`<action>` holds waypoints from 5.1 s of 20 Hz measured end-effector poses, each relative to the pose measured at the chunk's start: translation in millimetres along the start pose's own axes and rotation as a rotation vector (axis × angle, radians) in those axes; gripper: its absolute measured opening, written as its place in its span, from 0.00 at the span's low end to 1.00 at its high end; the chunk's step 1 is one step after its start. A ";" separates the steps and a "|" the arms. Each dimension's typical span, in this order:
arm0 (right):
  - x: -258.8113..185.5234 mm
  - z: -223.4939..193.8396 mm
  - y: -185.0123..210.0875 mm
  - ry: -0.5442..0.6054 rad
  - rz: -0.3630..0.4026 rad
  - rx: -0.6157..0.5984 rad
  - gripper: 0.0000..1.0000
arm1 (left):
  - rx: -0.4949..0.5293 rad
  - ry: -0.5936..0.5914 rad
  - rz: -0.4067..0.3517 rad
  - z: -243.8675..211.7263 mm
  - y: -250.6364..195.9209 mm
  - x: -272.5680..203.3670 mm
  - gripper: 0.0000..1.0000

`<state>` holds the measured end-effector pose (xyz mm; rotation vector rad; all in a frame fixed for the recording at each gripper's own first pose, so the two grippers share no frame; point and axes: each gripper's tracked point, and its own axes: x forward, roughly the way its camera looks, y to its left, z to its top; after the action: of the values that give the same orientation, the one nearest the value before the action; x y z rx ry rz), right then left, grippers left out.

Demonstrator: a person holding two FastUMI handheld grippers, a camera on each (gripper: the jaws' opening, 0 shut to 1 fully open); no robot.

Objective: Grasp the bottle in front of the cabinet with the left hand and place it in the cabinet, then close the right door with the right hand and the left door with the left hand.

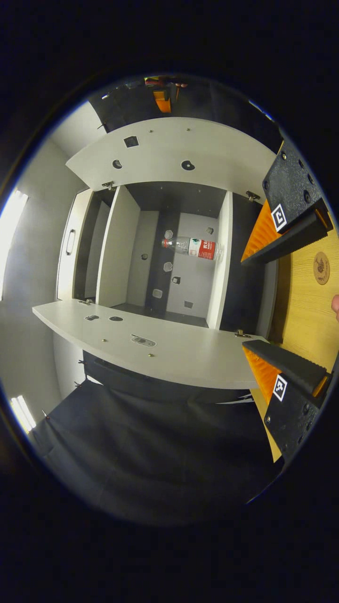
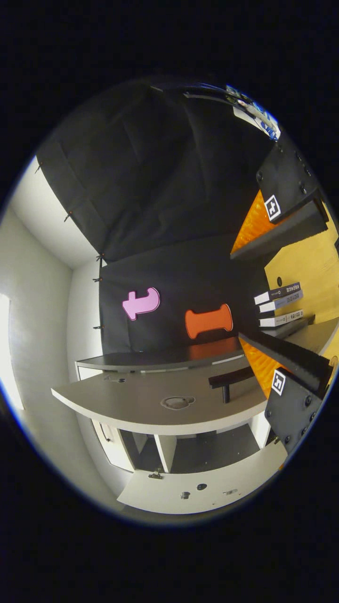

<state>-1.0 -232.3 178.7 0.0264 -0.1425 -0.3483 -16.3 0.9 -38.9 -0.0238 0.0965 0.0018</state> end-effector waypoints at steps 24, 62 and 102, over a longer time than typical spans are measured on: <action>-6.8 -32.0 145.7 0.044 0.261 -0.062 0.96 | -0.031 -0.003 0.019 1.9 19.3 2.6 0.95; -33.0 -123.2 119.9 0.164 0.233 -0.038 0.98 | 0.117 -0.161 0.320 150.3 195.2 91.8 0.92; -50.3 -126.2 143.7 0.141 0.333 -0.042 0.98 | -0.030 -0.097 -0.037 85.9 14.7 43.6 0.97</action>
<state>19.0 -80.0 54.3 -0.0141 0.0014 -0.0162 35.3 17.7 42.1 -0.0555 -0.0008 -0.0325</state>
